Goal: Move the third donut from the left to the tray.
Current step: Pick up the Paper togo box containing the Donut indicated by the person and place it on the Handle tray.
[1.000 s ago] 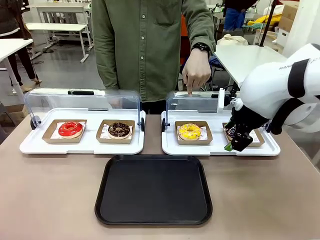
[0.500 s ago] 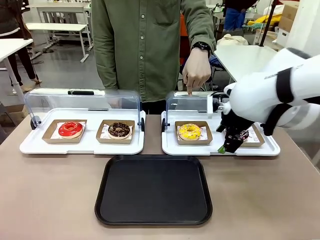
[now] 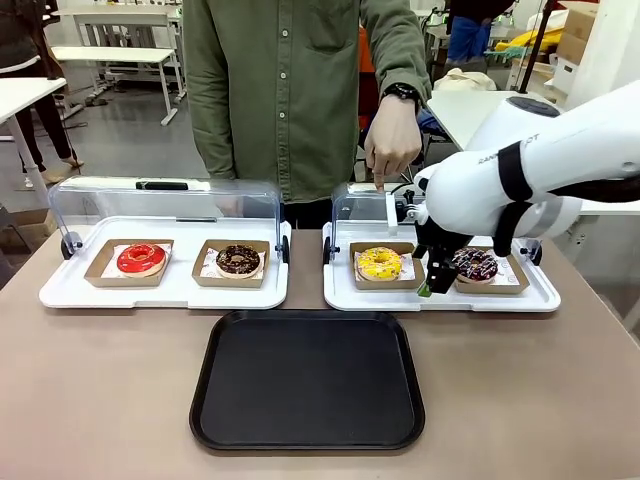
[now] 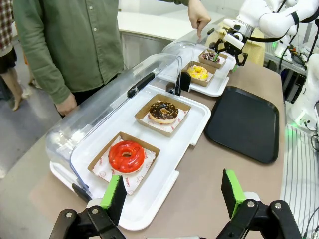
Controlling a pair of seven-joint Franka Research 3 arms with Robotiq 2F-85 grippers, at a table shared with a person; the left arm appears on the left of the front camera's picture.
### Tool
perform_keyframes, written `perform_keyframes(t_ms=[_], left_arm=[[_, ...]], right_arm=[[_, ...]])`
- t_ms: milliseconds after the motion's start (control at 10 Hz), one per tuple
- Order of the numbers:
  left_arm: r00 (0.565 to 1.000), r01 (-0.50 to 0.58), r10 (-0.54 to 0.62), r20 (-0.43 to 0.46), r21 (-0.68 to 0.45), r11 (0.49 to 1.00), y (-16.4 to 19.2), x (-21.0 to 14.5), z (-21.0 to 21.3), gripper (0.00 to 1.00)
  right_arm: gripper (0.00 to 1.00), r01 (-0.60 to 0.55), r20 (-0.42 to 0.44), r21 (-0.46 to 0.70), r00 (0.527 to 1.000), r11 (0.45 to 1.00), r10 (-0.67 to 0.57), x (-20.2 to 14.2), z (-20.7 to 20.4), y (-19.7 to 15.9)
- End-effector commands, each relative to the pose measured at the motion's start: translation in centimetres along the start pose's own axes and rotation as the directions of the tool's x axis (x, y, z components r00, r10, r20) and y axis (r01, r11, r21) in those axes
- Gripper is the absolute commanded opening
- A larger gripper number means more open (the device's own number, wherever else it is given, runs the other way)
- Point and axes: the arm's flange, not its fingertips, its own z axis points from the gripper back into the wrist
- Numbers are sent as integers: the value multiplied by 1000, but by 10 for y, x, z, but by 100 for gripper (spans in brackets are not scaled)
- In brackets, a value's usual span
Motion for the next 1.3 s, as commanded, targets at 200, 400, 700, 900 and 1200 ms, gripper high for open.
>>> perform_keyframes(t_ms=[200,400,700,900,1200], left_arm=[[1000,11,-11,6,-9,1000,-3,1,1,100],[1000,11,-11,6,-9,1000,-3,1,1,100],[1000,11,-11,6,-9,1000,-3,1,1,100],[1000,11,-11,6,-9,1000,-3,1,1,100],[1000,11,-11,6,-9,1000,-3,1,1,100]], right_arm=[[100,4,-53,-10,999,1000,-4,9,-21,-20],[100,-9,-61,-27,998,1000,8,9,-30,-21],[100,-22,-73,-55,997,998,18,6,-42,-21],[100,-20,-68,-64,998,998,15,3,-48,-24],[100,-13,-72,-70,997,997,8,1,-52,-26]])
